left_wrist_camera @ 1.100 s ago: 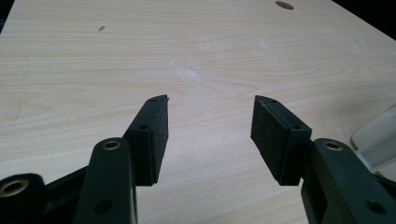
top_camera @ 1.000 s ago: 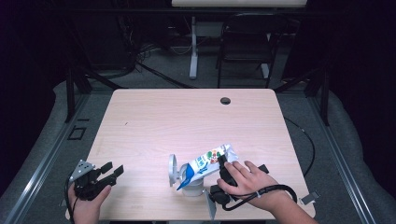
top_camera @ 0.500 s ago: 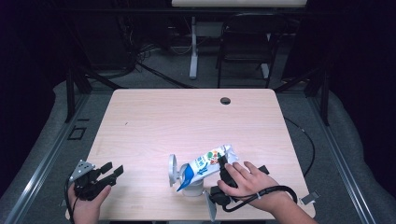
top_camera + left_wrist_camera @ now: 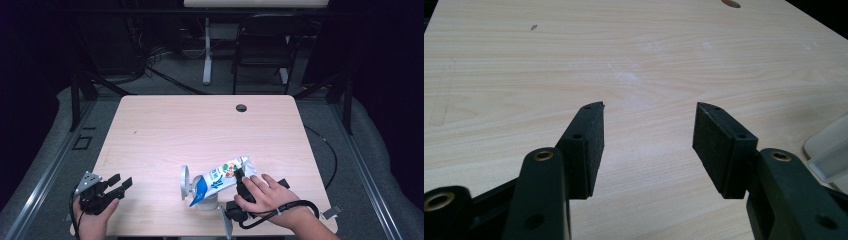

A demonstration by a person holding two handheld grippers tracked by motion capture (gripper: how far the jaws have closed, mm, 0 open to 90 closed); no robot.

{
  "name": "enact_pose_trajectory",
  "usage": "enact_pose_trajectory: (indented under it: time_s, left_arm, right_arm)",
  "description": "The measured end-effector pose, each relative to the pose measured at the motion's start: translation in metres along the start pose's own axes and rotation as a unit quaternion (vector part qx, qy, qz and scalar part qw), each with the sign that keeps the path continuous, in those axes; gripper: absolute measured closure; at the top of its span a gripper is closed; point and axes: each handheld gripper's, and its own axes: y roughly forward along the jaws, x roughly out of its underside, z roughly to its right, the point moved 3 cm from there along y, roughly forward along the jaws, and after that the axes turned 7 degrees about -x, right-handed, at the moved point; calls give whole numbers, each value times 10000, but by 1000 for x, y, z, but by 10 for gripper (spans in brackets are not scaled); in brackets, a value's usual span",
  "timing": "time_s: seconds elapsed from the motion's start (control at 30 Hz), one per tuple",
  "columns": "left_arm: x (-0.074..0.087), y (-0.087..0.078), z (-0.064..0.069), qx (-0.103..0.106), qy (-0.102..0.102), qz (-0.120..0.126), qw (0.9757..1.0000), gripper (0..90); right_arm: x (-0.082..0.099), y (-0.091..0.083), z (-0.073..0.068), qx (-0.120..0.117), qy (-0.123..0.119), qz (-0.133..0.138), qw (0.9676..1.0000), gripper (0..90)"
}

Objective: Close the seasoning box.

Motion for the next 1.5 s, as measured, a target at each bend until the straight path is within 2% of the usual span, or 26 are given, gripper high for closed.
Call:
enact_pose_trajectory:
  time_s: [0.37,0.67,0.7,0.8,0.9,1.5]
  left_arm:
    - [0,0,0,-1,2,9,10000,469]
    - [-1,0,0,-1,-10,20,10000,470]
    - [-1,0,0,-2,-9,21,10000,470]
    - [-1,-1,0,-2,-14,25,10000,470]
    - [-1,-1,0,-2,-13,26,10000,470]
    - [-1,0,0,0,-10,24,10000,470]
  right_arm:
    - [1,-5,1,7,-194,-32,9998,885]
    - [1,-6,4,36,-265,-15,9996,885]
    - [1,-7,4,-20,-228,-74,9997,885]
    - [1,-8,7,38,-295,-55,9995,885]
    - [1,-7,8,65,-254,21,9997,885]
    - [1,-7,8,79,-171,51,9998,885]
